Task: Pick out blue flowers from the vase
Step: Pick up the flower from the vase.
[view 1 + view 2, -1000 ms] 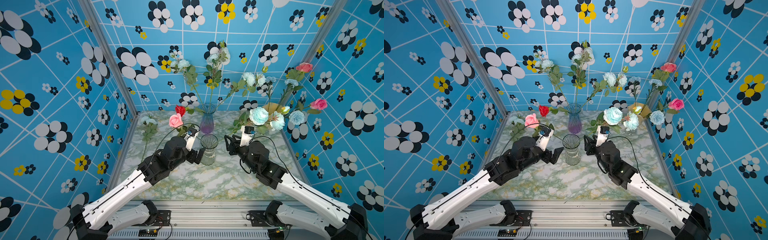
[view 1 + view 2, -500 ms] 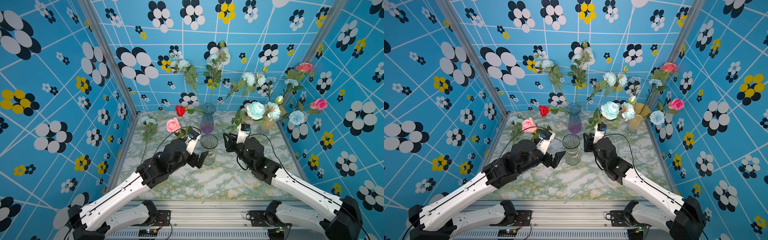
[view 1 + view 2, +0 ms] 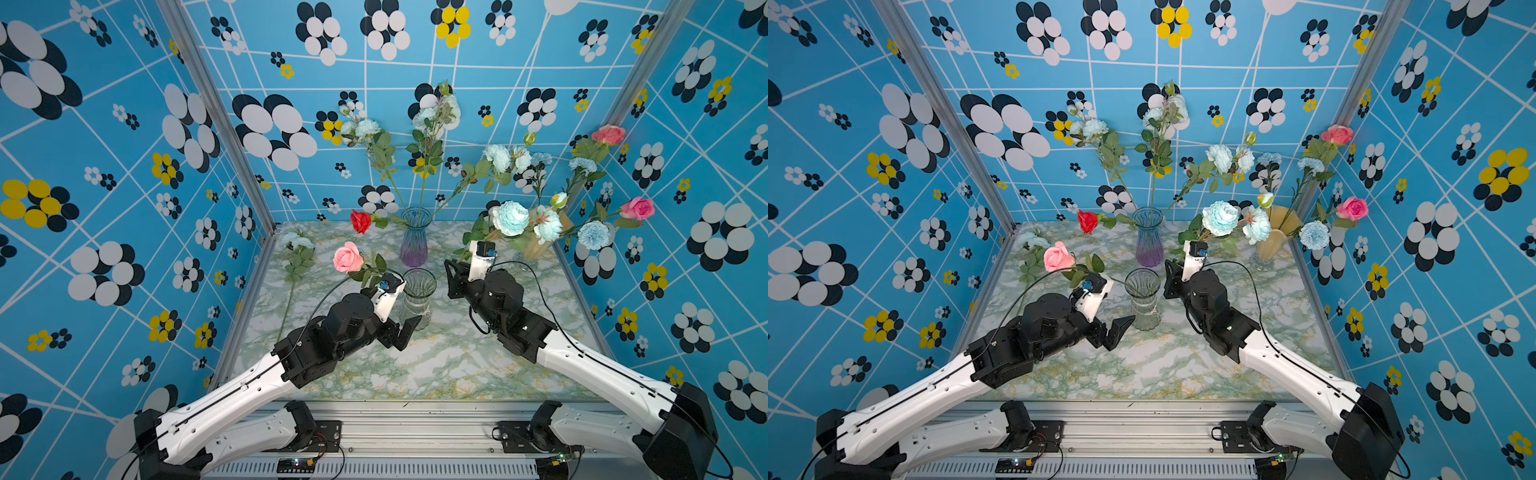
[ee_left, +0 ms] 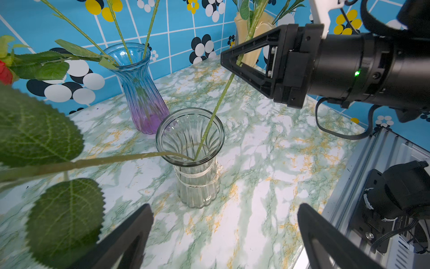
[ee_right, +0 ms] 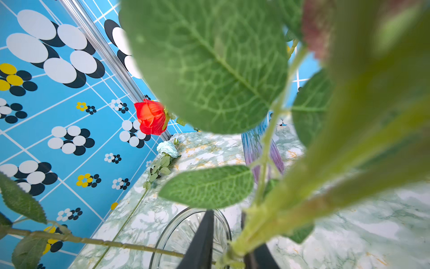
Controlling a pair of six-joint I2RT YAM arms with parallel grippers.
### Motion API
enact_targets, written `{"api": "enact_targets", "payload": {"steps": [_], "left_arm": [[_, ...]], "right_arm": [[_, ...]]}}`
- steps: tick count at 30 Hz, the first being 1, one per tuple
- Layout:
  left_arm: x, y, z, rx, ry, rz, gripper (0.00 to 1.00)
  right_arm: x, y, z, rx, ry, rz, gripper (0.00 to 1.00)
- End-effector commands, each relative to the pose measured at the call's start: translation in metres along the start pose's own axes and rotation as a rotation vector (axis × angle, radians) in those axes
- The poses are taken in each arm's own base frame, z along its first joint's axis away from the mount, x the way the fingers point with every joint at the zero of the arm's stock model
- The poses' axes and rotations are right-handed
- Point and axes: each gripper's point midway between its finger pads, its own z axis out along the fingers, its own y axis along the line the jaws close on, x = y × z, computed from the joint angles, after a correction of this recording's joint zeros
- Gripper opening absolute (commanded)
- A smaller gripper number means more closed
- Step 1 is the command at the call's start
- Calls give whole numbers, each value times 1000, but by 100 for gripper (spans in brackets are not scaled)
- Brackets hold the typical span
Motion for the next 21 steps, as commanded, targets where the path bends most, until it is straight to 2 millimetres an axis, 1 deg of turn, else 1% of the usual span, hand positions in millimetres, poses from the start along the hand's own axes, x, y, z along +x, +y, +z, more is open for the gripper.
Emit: {"api": "enact_targets", "payload": {"steps": [1, 4, 8, 17, 21], "left_arm": [[-11, -2, -7, 4, -51, -18, 100], [-15, -1, -13, 3, -64, -27, 100], [-20, -1, -21, 5, -60, -35, 100], [-29, 5, -45, -12, -83, -75, 100], [-38, 8, -55, -20, -92, -96, 100]], "right_arm": [[-25, 5, -2, -11, -60, 11, 16], [-30, 7, -3, -6, -49, -16, 9], [-44, 15, -6, -15, -23, -65, 5], [-65, 31, -8, -49, 50, -129, 3], [-81, 42, -9, -79, 70, -150, 3]]}}
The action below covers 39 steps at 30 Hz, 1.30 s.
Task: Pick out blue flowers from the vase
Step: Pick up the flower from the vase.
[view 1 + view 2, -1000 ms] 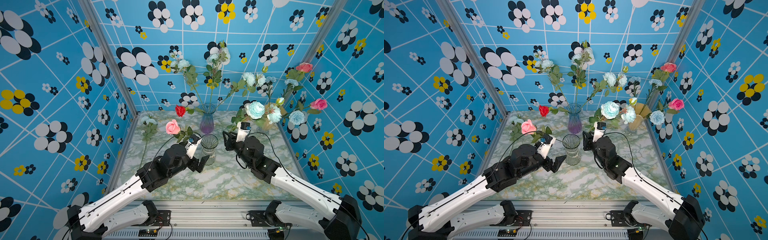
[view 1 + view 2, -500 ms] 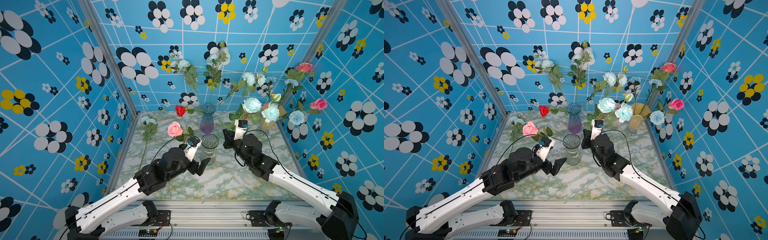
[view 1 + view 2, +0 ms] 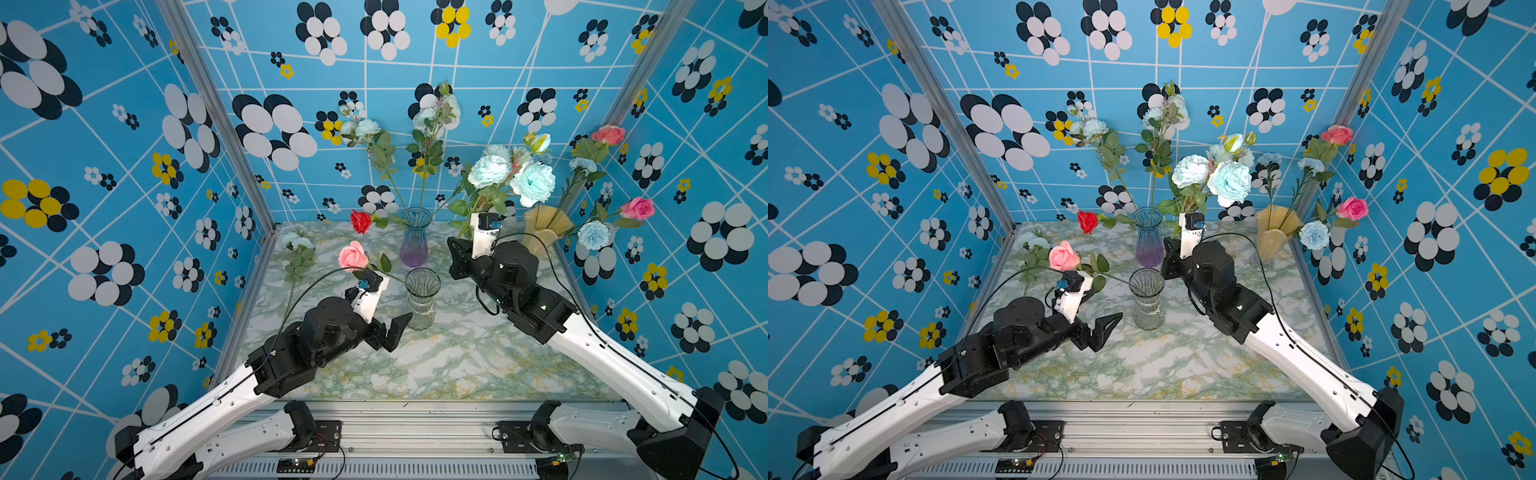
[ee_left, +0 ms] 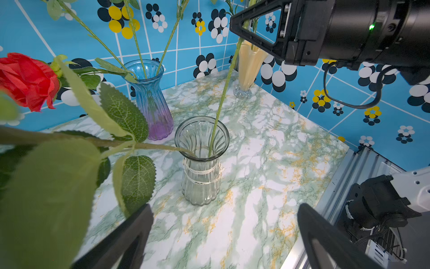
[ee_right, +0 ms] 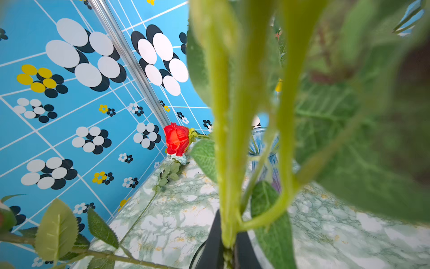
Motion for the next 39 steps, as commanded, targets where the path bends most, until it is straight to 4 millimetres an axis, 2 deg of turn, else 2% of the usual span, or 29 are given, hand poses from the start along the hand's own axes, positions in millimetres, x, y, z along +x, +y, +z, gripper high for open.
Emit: {"api": "enact_targets", "payload": {"steps": [1, 7, 8, 13, 21, 28, 33, 39], "left_arm": [[-16, 3, -15, -15, -21, -35, 100], [-35, 1, -28, 18, -21, -98, 100], [-36, 1, -29, 23, -17, -108, 100], [-43, 11, -32, 42, -3, -161, 100], [-72, 15, -58, 78, -40, -217, 100], [-93, 19, -59, 120, -54, -214, 100], [-107, 20, -45, 167, -44, -198, 100], [-139, 0, -47, 395, -88, -282, 100]], "right_arm": [[-11, 8, -3, -34, 51, -50, 3], [-33, 31, -6, -121, 126, -94, 2], [-46, 37, -9, -143, 109, -89, 2], [-67, 55, -15, -217, 104, -56, 2], [-116, 72, -30, -270, 69, -83, 2], [-142, 94, -38, -364, 73, -68, 2], [-143, 112, -49, -474, 114, -20, 2], [-106, 128, -53, -598, 247, 8, 2]]}}
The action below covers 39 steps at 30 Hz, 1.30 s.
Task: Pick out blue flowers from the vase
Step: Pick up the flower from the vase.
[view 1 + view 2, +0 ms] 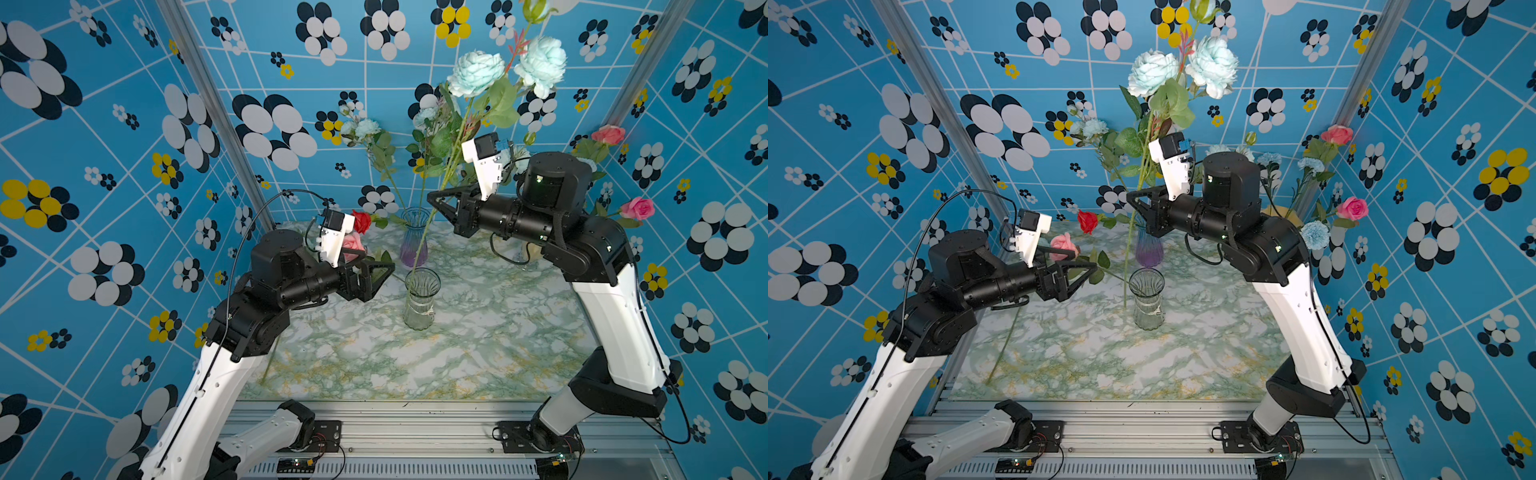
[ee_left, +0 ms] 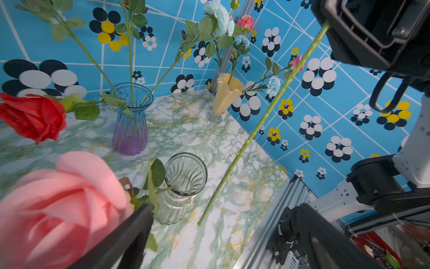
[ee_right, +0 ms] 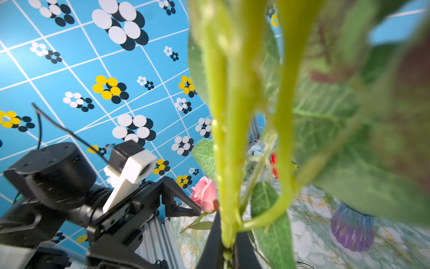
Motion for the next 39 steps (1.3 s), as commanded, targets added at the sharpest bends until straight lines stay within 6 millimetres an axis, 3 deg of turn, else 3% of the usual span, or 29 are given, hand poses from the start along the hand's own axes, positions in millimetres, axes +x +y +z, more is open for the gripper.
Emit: {"api": "enact_targets", "payload": {"steps": [1, 6, 13, 19, 23, 30, 39], "left_arm": [[-23, -41, -10, 231, -36, -17, 100], [-26, -52, -2, 388, 27, -81, 97], [-15, -47, 6, 385, 34, 0, 91], [-10, -49, 20, 393, 44, 74, 89], [-6, -30, 32, 311, 70, 97, 85], [-7, -18, 45, 287, 98, 118, 78], [-8, -17, 57, 354, 89, 106, 55]], "right_arm": [[29, 10, 2, -90, 96, 43, 2], [49, 16, -1, -142, 142, 25, 3], [64, 25, -7, -240, 198, -27, 3], [73, 17, 8, -342, 242, 24, 3], [74, 16, 20, -385, 240, 34, 3], [72, 16, 42, -450, 235, 84, 3], [73, 9, 50, -413, 233, 97, 3]]}}
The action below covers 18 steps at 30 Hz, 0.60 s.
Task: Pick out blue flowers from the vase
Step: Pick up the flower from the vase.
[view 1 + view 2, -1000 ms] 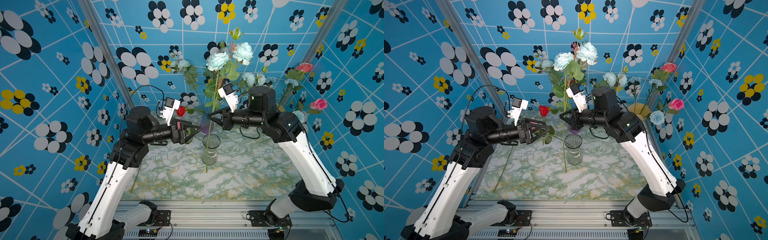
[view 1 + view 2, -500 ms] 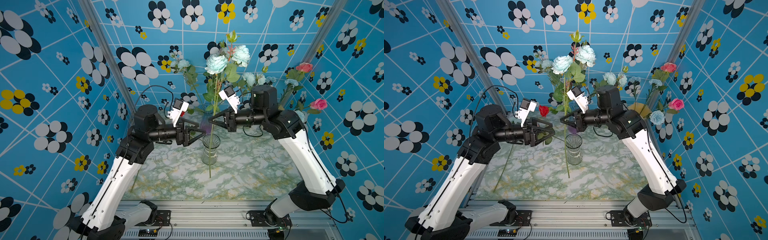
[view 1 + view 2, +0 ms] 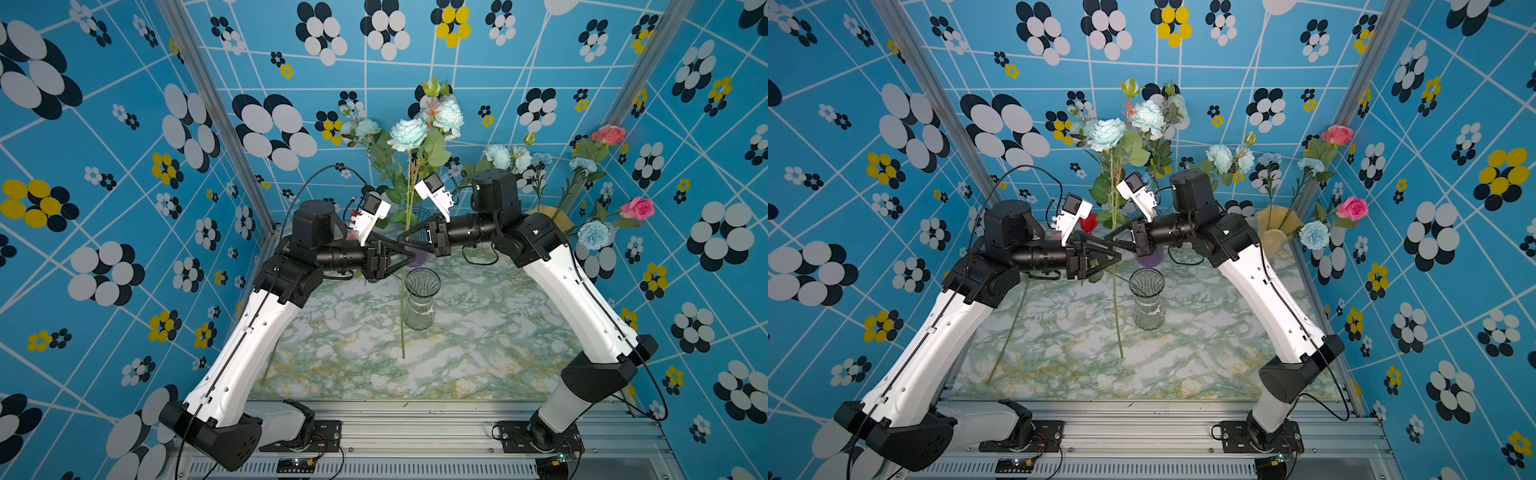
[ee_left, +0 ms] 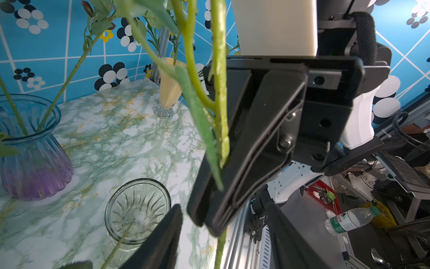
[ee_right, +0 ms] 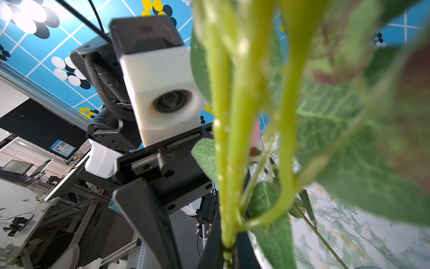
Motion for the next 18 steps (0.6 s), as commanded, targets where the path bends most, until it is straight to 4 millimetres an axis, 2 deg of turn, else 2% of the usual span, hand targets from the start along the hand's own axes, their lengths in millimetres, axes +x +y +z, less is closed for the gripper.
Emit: {"api": "enact_targets", "payload": {"steps": [1, 7, 15, 18], "left_arm": [[-7, -8, -3, 43, -31, 38, 53], [-1, -2, 0, 47, -27, 15, 34], [1, -1, 0, 39, -21, 5, 22], [0, -1, -1, 34, -25, 7, 10]], "right_arm": [[-10, 6, -4, -6, -33, -32, 3], [-9, 4, -5, 6, -36, -38, 3], [-13, 6, -11, 34, -67, -68, 3], [-13, 5, -13, 51, -73, -73, 3]]}}
